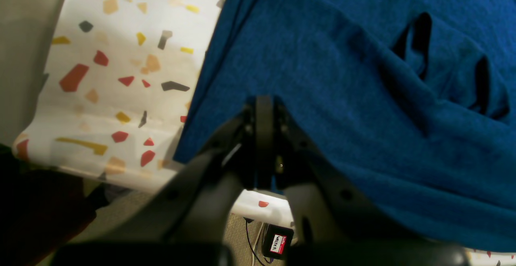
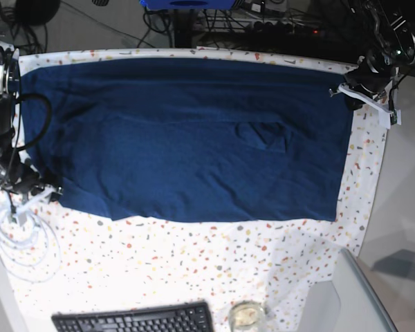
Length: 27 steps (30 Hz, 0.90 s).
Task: Layout the t-shirt on the table in an organized manner, then fold the t-shirt properly
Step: 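Grasp the shirt's side edge with the right gripper and tug it outward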
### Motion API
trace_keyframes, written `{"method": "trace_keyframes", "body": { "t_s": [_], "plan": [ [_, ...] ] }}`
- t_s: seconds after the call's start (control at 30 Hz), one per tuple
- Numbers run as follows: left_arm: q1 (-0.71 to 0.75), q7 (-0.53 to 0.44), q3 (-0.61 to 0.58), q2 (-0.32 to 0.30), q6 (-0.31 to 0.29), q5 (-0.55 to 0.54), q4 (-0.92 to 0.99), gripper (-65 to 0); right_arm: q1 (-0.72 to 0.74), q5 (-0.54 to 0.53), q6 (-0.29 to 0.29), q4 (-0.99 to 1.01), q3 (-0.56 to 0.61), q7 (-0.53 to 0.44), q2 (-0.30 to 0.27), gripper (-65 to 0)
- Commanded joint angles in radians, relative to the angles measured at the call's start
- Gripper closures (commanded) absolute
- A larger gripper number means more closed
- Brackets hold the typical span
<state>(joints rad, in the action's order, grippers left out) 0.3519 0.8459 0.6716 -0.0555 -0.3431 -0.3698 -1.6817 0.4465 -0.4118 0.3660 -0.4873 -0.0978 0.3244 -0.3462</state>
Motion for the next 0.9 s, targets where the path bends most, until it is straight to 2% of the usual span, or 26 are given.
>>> {"method": "trace_keyframes", "body": {
  "t_s": [0.0,0.1,0.17,0.2,0.47,0.57,0.7,0.87],
  "plan": [
    [0.0,-0.018,0.004,-0.01,-0.004,-0.007,-0.018,0.0,0.024,-0.008,0.0,-0.011,0.0,-0.018,-0.015,-26.1],
    [0.002,-0.018,0.004,-0.01,-0.004,-0.007,-0.018,0.0,0.024,-0.008,0.0,0.011,0.0,-0.017,-0.015,-13.1],
    [0.003,-0.018,0.004,-0.01,-0.004,-0.007,-0.018,0.0,0.024,-0.009,0.0,0.022,-0.006,-0.018,-0.015,-1.4],
    [0.005,-0.018,0.004,-0.01,-0.004,-0.007,-0.018,0.0,0.024,-0.014,0.0,0.022,-0.007,-0.018,-0.015,0.0],
    [0.009,-0.018,0.004,-0.013,-0.004,-0.007,-0.019,0.0,-0.015,-0.016,0.0,-0.066,-0.009,-0.015,-0.015,-0.3],
    [0.009,-0.018,0.004,-0.016,-0.004,-0.007,-0.019,0.0,-0.073,-0.016,-0.011,-0.187,-0.01,-0.009,-0.015,-0.3],
    [0.009,-0.018,0.004,-0.016,-0.004,-0.005,-0.021,0.0,-0.145,-0.016,-0.071,-0.348,-0.039,0.04,-0.015,-0.3],
    [0.009,-0.018,0.004,-0.016,-0.004,-0.005,-0.024,0.0,-0.216,-0.016,-0.072,-0.532,-0.062,0.115,-0.015,-0.2]
  ]
}}
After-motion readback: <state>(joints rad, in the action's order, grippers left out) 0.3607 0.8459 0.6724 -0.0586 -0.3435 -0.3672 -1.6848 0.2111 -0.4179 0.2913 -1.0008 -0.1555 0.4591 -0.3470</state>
